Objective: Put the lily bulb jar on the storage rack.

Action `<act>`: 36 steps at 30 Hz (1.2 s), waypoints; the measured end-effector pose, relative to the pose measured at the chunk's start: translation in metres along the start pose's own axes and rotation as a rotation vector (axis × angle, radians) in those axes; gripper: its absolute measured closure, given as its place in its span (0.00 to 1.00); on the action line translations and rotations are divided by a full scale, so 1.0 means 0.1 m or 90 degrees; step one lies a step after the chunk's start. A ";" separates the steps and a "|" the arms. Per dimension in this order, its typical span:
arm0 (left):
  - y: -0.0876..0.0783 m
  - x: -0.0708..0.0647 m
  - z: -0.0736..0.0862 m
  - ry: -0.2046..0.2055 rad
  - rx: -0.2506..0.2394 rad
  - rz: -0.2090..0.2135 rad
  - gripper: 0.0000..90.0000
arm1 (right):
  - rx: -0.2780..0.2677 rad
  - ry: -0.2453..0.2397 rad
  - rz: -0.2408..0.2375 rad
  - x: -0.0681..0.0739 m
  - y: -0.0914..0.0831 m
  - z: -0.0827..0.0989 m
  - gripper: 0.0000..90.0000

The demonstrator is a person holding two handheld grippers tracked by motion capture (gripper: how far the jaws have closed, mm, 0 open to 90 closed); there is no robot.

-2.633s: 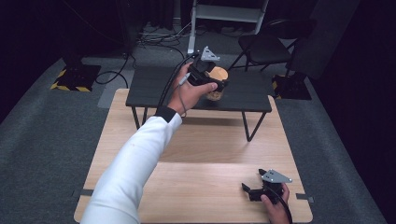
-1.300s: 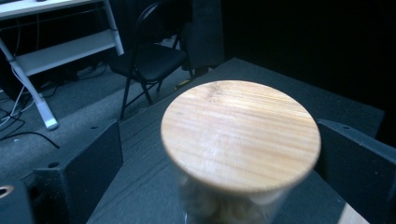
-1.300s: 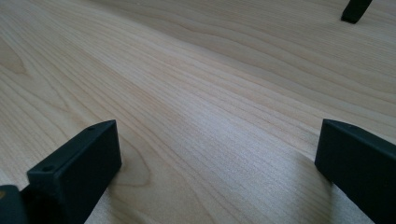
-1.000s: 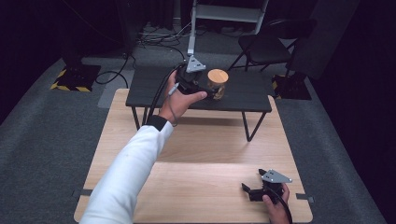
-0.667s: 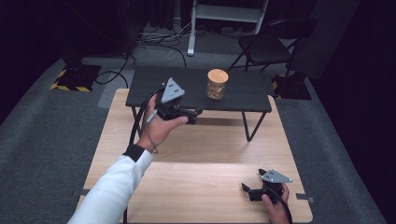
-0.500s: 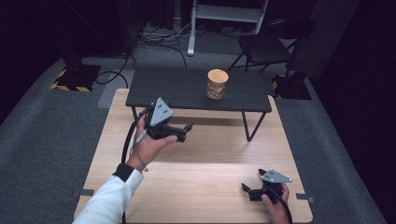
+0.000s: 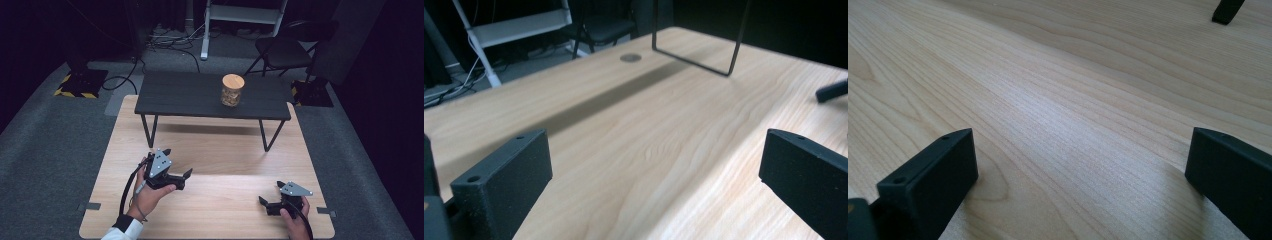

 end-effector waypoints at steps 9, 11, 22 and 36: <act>0.02 -0.04 0.34 -0.028 0.030 0.001 0.00 | 0.000 0.000 0.000 0.00 0.00 0.00 0.00; 0.03 -0.05 0.41 -0.026 0.042 -0.009 0.01 | 0.000 0.000 0.000 0.00 0.00 0.00 0.00; 0.07 -0.07 0.62 -0.040 0.093 -0.010 0.01 | 0.000 -0.001 -0.001 0.00 0.00 0.00 0.00; 0.15 -0.09 0.67 -0.033 0.149 0.005 0.01 | 0.000 -0.003 -0.004 0.00 0.00 0.00 0.00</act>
Point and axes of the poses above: each handheld gripper's, and its own axes: y roughly forward along the jaws, z roughly out of its underside, x roughly to its left, the point moved 4 cm from there along y, roughly forward along the jaws, and after that the axes turned 1 degree about z, right-handed, at the moved point
